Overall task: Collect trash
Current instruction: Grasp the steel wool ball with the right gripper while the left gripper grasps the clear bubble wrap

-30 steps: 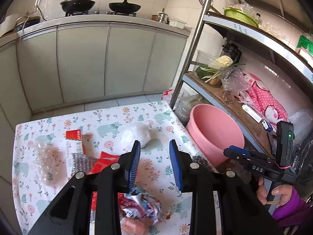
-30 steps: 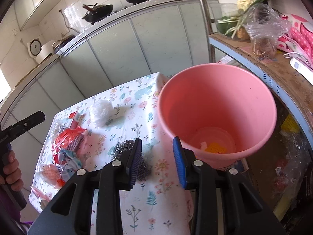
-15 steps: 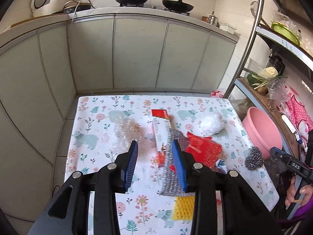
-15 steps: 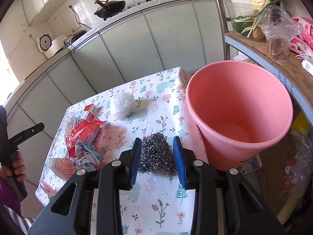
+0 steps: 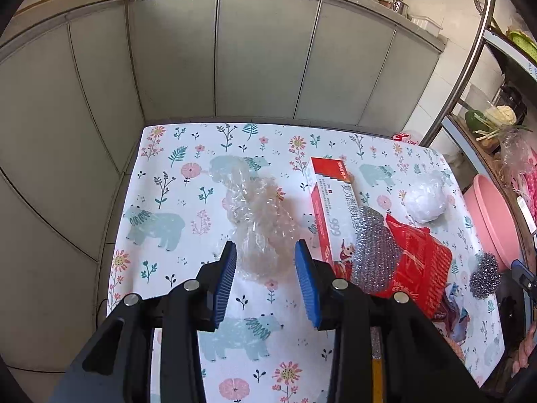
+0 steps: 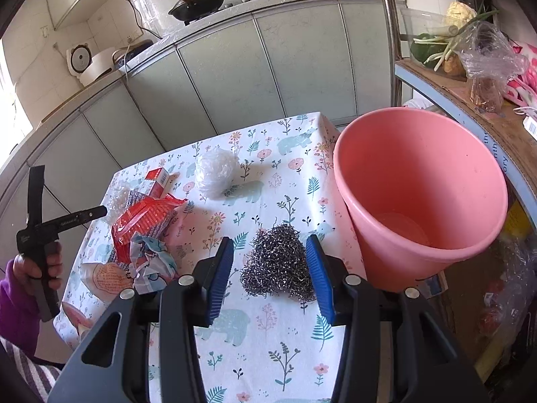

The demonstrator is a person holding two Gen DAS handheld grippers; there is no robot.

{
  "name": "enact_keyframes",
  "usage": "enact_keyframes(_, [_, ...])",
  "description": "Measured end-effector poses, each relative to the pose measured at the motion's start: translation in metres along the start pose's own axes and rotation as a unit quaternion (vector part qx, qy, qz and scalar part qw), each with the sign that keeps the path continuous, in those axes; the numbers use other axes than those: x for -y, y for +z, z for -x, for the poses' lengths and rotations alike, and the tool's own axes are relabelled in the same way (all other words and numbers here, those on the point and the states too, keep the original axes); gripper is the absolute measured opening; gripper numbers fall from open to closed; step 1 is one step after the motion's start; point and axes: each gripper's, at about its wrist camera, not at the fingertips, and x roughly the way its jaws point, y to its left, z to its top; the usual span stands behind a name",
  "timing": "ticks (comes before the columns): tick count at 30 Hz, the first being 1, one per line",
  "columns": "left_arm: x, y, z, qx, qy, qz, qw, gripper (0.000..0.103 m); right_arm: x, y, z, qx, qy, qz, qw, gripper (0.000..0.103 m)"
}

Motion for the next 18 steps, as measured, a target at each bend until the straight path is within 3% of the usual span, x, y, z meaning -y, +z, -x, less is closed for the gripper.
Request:
enact_keyframes(6, [-0.008, 0.0, -0.02, -0.021, 0.021, -0.003, 0.9996, 0.035, 0.0, -0.001, -0.004, -0.006, -0.006, 0.006, 1.0, 0.046])
enact_keyframes(10, [-0.01, -0.002, -0.02, -0.006, 0.014, -0.01, 0.9998, 0.035, 0.0, 0.0, -0.006, -0.009, -0.007, 0.005, 1.0, 0.046])
enact_keyframes(18, [-0.009, -0.002, -0.011, 0.013, 0.004, -0.018, 0.9998, 0.013, 0.0, 0.0, -0.006, -0.007, -0.006, 0.005, 1.0, 0.046])
